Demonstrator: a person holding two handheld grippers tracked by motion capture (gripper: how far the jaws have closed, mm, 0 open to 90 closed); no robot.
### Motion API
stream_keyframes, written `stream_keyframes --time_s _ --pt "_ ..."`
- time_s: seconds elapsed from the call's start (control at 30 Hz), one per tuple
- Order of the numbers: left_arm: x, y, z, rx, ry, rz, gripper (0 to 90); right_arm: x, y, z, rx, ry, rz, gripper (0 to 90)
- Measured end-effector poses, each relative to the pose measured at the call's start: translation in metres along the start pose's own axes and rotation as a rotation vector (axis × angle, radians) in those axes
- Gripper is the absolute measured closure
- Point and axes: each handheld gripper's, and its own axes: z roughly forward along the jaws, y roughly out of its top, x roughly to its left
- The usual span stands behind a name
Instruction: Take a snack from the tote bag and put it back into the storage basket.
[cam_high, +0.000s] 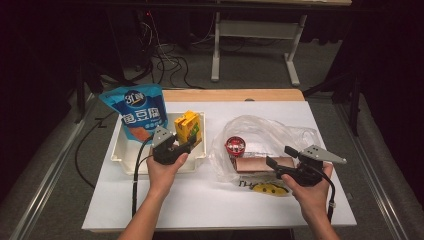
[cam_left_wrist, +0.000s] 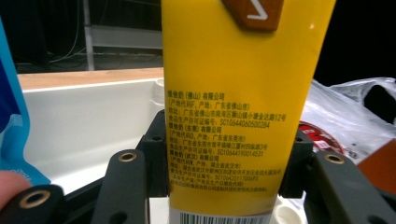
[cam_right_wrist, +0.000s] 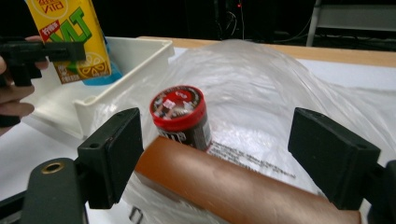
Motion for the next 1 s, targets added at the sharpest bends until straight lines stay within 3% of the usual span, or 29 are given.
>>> stream_keyframes --time_s 0.17,0.33,0.4,0.63,0.93,1.0 --pt "0.008 -0.004 0.009 0.003 0.027 -0.022 50.4 -0.009 -0.01 -0.004 -0.005 -0.033 0.001 20.0" --pt "0.014 -0.008 0.018 0.019 0.08 -0.006 50.4 -0.015 -0.018 -0.004 0.002 -0.047 0.01 20.6" --pt "0.015 -0.01 0.022 0.019 0.099 -0.019 50.4 -0.017 -0.019 -0.004 -0.004 -0.047 0.013 20.8" --pt "0.014 -0.011 0.04 0.034 0.111 -0.016 50.4 -0.019 -0.023 -0.005 -0.003 -0.058 0.01 21.7" --pt "0.022 -0.013 0.056 0.12 0.148 -0.042 50.4 -0.018 -0.027 0.0 0.01 -0.047 -0.004 22.3" --pt "0.021 -0.012 0.059 0.142 0.155 -0.03 50.4 -0.018 -0.027 0.0 0.01 -0.047 -0.004 22.4"
